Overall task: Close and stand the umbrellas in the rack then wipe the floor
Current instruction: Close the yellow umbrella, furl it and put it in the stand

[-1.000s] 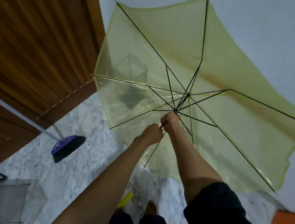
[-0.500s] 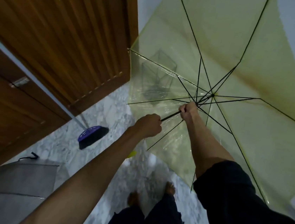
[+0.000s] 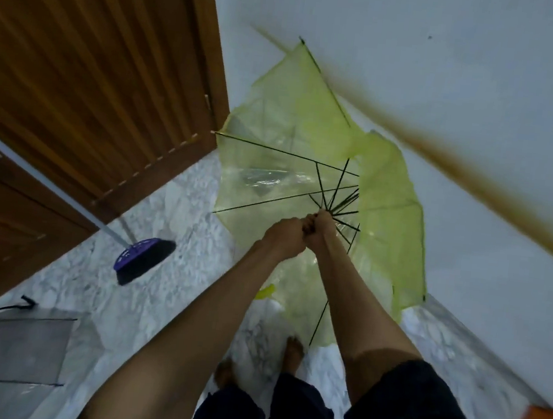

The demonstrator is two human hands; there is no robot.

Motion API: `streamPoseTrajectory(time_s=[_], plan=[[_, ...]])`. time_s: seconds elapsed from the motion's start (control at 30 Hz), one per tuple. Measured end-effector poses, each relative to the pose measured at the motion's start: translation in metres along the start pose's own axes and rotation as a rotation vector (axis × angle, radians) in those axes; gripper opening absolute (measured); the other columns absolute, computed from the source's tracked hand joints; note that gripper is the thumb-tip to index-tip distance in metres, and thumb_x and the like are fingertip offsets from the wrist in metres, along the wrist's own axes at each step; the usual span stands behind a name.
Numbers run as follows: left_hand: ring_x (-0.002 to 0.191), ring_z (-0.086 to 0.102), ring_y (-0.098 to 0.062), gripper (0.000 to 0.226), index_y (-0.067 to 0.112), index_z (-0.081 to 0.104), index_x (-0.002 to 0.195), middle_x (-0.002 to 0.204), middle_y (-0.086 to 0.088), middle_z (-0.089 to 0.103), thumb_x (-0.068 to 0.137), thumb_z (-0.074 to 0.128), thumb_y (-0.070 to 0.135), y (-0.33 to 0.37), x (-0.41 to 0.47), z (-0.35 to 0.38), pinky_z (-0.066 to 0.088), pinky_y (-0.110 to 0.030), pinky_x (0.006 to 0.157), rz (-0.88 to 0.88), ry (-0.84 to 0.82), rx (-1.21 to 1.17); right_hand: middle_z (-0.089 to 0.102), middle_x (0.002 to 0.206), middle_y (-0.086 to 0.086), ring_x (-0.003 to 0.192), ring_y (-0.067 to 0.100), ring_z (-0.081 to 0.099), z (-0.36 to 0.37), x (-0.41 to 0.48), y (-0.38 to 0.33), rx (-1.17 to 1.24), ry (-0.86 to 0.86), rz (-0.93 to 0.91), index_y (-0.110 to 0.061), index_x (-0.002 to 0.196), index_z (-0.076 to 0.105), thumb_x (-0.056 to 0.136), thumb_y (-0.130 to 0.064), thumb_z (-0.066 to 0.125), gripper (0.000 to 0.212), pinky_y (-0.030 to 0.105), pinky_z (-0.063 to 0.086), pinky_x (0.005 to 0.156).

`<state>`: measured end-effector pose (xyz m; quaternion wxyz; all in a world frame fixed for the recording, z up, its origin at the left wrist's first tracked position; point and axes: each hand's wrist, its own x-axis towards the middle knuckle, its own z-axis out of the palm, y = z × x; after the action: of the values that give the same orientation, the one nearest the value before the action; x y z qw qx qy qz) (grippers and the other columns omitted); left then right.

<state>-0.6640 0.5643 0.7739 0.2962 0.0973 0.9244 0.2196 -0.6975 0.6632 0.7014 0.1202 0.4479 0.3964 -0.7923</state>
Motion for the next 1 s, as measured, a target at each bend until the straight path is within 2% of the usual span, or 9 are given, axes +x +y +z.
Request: streamPoseTrajectory(time_s=[0.23,0.37,0.47,0.53,0.6,0.67,0.73,0.87,1.0], plan=[[0.110,0.057,-0.036,0.044,-0.001,0.039,0.131,0.126,-0.022,0.054,0.093,0.052,0.017,0.013,-0.002,0.008,0.043,-0.036,0.077,0.020,-0.076,0.149,0.025,0.034,-0.006,0.024,0.007,0.019,-0.005,0.025,-0.025,0.023,0.037,-0.036,-0.018,0.063,0.026,0.104,-0.016,0.027,0.041,0.013,0.016,0.029],[0.127,0.043,-0.042,0.100,0.014,-0.009,0.153,0.153,-0.024,0.015,0.088,0.062,0.041,-0.008,-0.015,0.009,0.043,-0.043,0.093,0.038,-0.056,0.104,0.024,0.057,-0.002,0.024,0.005,0.019,0.005,0.035,-0.031,0.020,0.078,-0.047,-0.016,0.068,0.031,0.105,-0.015,0.025,0.037,0.015,0.018,0.028],[0.142,0.018,-0.042,0.111,0.023,-0.019,0.151,0.159,-0.017,-0.016,0.084,0.066,0.045,-0.018,-0.025,0.000,0.037,-0.051,0.103,0.072,0.031,0.141,0.022,0.061,-0.002,0.024,0.006,0.019,0.012,0.042,-0.030,-0.016,0.087,-0.023,-0.016,0.068,0.030,0.104,-0.012,0.024,0.037,0.016,0.018,0.028],[0.143,0.017,-0.039,0.102,0.019,-0.015,0.152,0.160,-0.016,-0.011,0.088,0.061,0.039,-0.021,-0.029,-0.005,0.035,-0.049,0.104,0.033,0.013,0.199,0.023,0.060,-0.002,0.025,0.007,0.019,0.017,0.047,-0.030,-0.046,0.092,0.000,-0.016,0.067,0.031,0.101,-0.006,0.024,0.036,0.017,0.018,0.029],[0.130,0.042,-0.039,0.079,0.008,0.004,0.154,0.154,-0.024,0.024,0.094,0.052,0.027,-0.022,-0.027,-0.013,0.044,-0.043,0.095,-0.119,-0.096,0.162,0.022,0.061,-0.002,0.025,0.007,0.019,0.020,0.051,-0.032,-0.051,0.109,0.011,-0.016,0.067,0.031,0.097,-0.002,0.023,0.035,0.016,0.019,0.029],[0.086,0.066,-0.033,0.046,0.000,0.039,0.141,0.123,-0.025,0.058,0.098,0.044,0.018,-0.022,-0.028,-0.022,0.053,-0.032,0.064,-0.298,-0.210,0.013,0.021,0.062,-0.002,0.025,0.007,0.018,0.026,0.055,-0.031,-0.065,0.104,0.022,-0.016,0.068,0.032,0.095,0.001,0.021,0.034,0.016,0.018,0.029],[0.063,0.061,-0.027,0.028,0.000,0.057,0.116,0.099,-0.021,0.061,0.100,0.040,0.016,-0.022,-0.029,-0.024,0.046,-0.025,0.051,-0.349,-0.202,-0.151,0.022,0.057,-0.002,0.024,0.007,0.018,0.028,0.058,-0.032,-0.057,0.097,0.030,-0.015,0.069,0.033,0.096,0.001,0.019,0.034,0.016,0.018,0.029],[0.109,0.056,-0.033,0.032,-0.005,0.053,0.113,0.120,-0.021,0.057,0.100,0.042,0.023,-0.017,-0.029,-0.020,0.038,-0.026,0.076,-0.290,-0.002,-0.185,0.022,0.033,-0.004,0.024,0.008,0.019,0.026,0.057,-0.031,-0.063,0.062,0.023,-0.015,0.070,0.034,0.100,-0.003,0.022,0.035,0.017,0.019,0.030],[0.113,0.054,-0.035,0.031,-0.004,0.052,0.114,0.125,-0.021,0.056,0.098,0.046,0.021,-0.015,-0.021,-0.014,0.041,-0.030,0.082,-0.254,-0.001,-0.142,0.033,0.035,0.002,0.047,0.015,0.031,0.016,0.044,-0.017,-0.177,0.057,0.071,-0.014,0.067,0.036,0.101,-0.010,0.024,0.036,0.026,0.038,0.058]])
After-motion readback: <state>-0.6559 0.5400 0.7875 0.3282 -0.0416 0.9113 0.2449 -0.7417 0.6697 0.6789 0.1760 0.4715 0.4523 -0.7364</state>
